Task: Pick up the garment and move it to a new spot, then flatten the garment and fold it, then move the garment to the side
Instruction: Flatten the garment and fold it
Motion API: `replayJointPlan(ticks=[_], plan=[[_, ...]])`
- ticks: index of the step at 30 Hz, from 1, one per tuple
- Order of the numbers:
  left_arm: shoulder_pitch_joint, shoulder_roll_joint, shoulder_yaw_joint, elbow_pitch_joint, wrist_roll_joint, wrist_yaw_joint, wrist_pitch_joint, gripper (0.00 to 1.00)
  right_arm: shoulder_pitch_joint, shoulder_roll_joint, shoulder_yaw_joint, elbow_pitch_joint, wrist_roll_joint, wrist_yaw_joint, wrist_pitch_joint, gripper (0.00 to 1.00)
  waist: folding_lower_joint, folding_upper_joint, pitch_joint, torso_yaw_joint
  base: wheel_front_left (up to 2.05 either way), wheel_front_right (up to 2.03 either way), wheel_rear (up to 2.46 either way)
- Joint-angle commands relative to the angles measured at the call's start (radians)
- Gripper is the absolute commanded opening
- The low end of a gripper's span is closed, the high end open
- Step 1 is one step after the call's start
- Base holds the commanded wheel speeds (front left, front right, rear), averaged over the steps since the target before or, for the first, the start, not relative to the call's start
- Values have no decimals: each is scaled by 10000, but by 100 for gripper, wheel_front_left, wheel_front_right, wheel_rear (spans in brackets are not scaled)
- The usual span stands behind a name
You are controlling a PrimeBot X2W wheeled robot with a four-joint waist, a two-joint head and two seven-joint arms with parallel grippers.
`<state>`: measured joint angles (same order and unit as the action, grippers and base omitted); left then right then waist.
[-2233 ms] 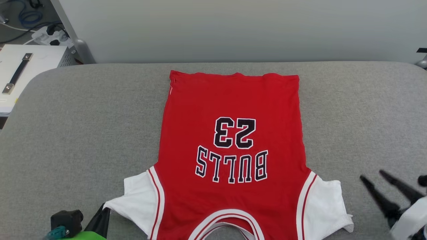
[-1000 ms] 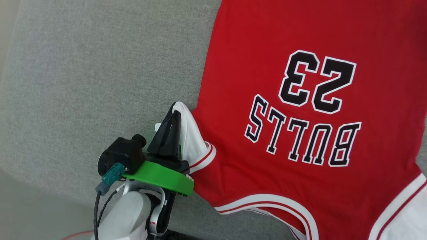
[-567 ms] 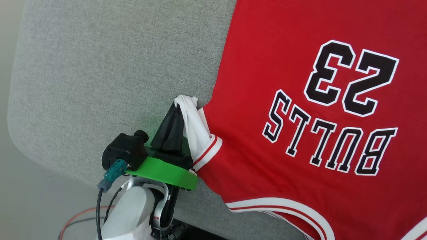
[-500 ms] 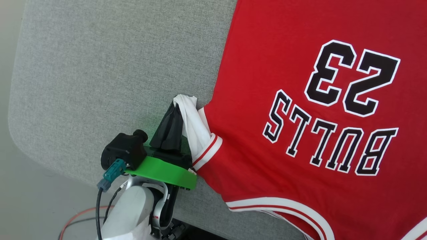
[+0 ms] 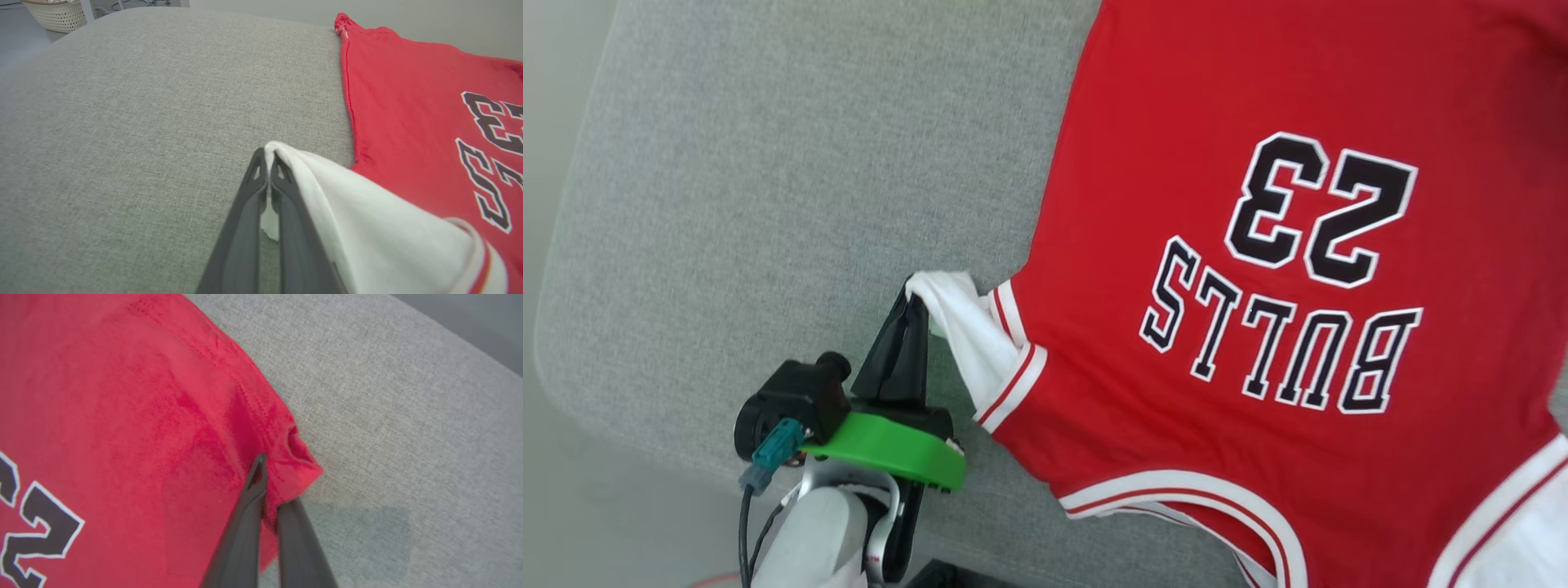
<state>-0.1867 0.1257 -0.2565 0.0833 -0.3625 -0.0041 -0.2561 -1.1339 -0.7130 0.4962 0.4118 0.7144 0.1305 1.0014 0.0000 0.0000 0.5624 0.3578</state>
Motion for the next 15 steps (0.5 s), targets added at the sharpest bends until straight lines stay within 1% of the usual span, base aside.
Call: replayJointPlan(ticks=[1, 6, 9, 12, 15], plan=[[190, 74, 90, 33, 77, -30, -57, 0, 285, -188, 159, -175, 260, 2, -262, 0, 0, 0, -1077, -680, 0, 0, 0], [699, 328, 233, 214, 59, -7, -44, 0, 1347, -835, 555, -971, 1225, 2, -1064, 0, 0, 0, -2114, -1134, 0, 0, 0], [1047, 492, 330, 249, -3, 62, 43, 0, 2326, -1364, 682, -1662, 1723, 2, -1538, 0, 0, 0, -2700, -1417, 0, 0, 0], [1413, 633, 415, 209, -75, 136, 151, 0, 3529, -1960, 571, -2244, 2177, 2, -2050, 0, 0, 0, -3149, -1668, 0, 0, 0], [1735, 743, 459, 147, -121, 195, 240, 0, 4820, -2475, 317, -2543, 2530, 2, -2515, 0, 0, 0, -3528, -1857, 0, 0, 0]])
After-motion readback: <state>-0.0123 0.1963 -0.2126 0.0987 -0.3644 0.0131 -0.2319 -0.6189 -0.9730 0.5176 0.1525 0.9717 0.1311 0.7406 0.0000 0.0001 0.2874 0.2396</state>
